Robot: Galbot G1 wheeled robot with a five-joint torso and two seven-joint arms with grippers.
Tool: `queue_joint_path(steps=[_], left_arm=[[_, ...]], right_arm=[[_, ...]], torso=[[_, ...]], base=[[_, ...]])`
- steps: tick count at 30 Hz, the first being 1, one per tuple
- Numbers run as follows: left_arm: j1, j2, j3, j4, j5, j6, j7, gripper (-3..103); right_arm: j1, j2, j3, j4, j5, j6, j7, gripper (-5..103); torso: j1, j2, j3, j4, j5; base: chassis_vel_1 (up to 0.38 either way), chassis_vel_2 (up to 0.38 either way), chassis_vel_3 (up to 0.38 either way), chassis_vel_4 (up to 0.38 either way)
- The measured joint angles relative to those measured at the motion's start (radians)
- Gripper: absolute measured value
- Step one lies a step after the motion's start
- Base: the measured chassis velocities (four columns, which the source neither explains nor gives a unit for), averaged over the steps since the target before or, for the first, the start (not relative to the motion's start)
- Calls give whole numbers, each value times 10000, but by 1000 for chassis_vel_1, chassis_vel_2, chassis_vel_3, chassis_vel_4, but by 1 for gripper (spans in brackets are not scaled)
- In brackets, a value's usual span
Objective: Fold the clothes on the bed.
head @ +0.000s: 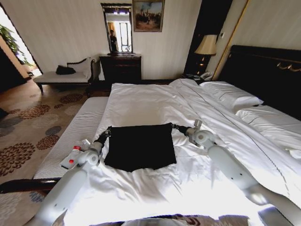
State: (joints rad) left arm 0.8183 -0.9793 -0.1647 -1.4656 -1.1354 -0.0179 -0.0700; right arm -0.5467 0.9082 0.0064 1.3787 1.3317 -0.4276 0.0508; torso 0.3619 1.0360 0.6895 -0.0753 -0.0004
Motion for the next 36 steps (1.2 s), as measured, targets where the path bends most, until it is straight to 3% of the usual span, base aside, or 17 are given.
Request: queue_joint_path(steps=[7, 18, 25, 28, 31, 33, 36], left_arm=[[-1534, -713, 731, 1936, 235, -192, 231, 1], [-2470, -875, 1383, 3258, 283, -434, 604, 1], [-2487, -1028, 1440, 3469, 544, -802, 658, 1], [-2366, -927, 1567, 3230, 649, -958, 670, 1], [-2073, -647, 1701, 2813, 648, -1337, 834, 1], [-1996, -595, 1702, 2738, 646, -1393, 875, 1], [-1491, -461, 1640, 2443, 658, -2012, 1050, 1]], right_arm=[[302, 405, -80, -939, -380, 283, -494, 0], [685, 802, -134, -2429, -826, 761, -1145, 0], [640, 864, -154, -2423, -1003, 982, -1261, 0], [468, 811, -127, -2086, -1515, 1306, -1527, 0], [118, 660, -150, -1648, -2801, 2245, -2210, 0], [38, 635, -154, -1578, -2983, 2407, -2331, 0], [-364, 595, -49, -1411, -3396, 3082, -2803, 0]], torso=[[-1, 0, 0, -5, 0], [-2, 2, -2, 2, 0], [-2, 2, -2, -4, -1], [-2, 2, -2, -5, -3], [-4, 3, -3, -3, -2], [-4, 3, -3, -4, -2], [-5, 3, -3, -2, -2]], base=[[0, 0, 0, 0], [0, 0, 0, 0], [0, 0, 0, 0], [0, 0, 0, 0], [0, 0, 0, 0], [0, 0, 0, 0], [0, 0, 0, 0]])
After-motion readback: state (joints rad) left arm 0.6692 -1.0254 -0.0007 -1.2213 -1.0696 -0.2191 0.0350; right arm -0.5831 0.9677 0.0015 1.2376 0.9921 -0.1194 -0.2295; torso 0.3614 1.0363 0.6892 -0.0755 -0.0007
